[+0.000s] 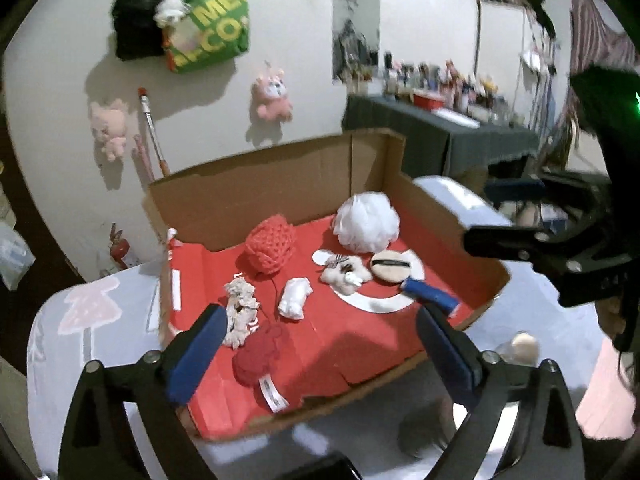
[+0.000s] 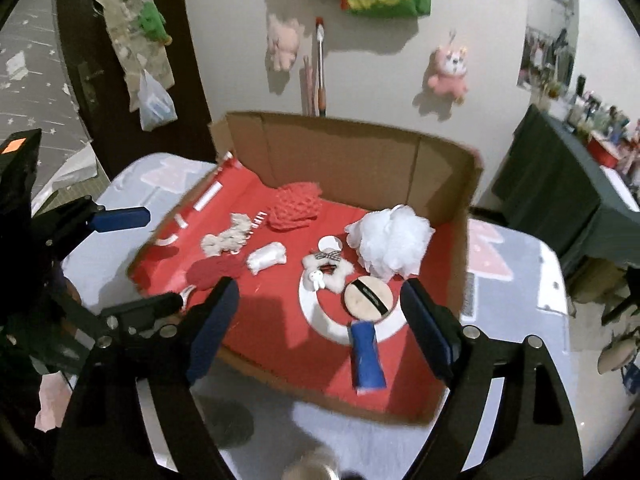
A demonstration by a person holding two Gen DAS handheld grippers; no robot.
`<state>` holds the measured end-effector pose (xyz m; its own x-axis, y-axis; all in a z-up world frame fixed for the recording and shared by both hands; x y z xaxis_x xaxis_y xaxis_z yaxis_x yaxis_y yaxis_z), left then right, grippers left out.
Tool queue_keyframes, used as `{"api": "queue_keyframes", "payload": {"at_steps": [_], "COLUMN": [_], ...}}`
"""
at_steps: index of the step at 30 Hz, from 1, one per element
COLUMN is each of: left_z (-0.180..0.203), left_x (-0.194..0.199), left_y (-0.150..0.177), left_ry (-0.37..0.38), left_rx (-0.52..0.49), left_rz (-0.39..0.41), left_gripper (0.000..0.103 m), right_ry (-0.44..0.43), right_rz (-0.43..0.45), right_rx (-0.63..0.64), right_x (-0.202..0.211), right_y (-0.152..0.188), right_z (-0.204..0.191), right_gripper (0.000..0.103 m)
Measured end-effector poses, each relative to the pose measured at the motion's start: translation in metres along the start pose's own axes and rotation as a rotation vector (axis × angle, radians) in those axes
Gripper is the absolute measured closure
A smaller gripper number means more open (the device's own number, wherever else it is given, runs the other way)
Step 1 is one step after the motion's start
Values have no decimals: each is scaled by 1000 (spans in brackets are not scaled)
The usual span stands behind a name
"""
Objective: Organize soft objects
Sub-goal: 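Withdraw both tools up out of the box toward the table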
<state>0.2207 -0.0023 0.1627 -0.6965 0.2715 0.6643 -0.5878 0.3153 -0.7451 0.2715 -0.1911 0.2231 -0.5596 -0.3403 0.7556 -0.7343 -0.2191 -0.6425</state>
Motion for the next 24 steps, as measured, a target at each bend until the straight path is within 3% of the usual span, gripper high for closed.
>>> {"api": "queue_keyframes", "payload": {"at_steps": [7,14,18,24], "left_z": [14,43,58,79], "left_x": [52,85,91,75], "left_y": [30,73,101,137], "left_ry": [-17,-29,-52,-33], "left_rx": [80,113,129,140], "left_rz": [125,223,241,181], "left_gripper": [0,0,0,0], "right_ry": [57,103,145,179], "right_rz": [156,248,291,303], "right_rx": [8,-11,-17,-54], "right_x": [73,108,116,107], "right_y": [45,101,136,182], "right_z": [-10,-11,-16,-15], "right_gripper": [14,13,12,11]}}
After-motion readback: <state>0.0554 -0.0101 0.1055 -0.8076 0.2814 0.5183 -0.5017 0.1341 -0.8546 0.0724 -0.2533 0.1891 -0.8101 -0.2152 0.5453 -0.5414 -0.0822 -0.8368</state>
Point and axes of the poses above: each gripper's, at about its wrist camera, not at the fingertips, and x roughly against the way its jaws point, z to its right, y to its underside, the point moved 2 cm from there along -x, roughly the way its jaws point, and after that the axes turned 4 degrees about -x, right-handed, at the moved point
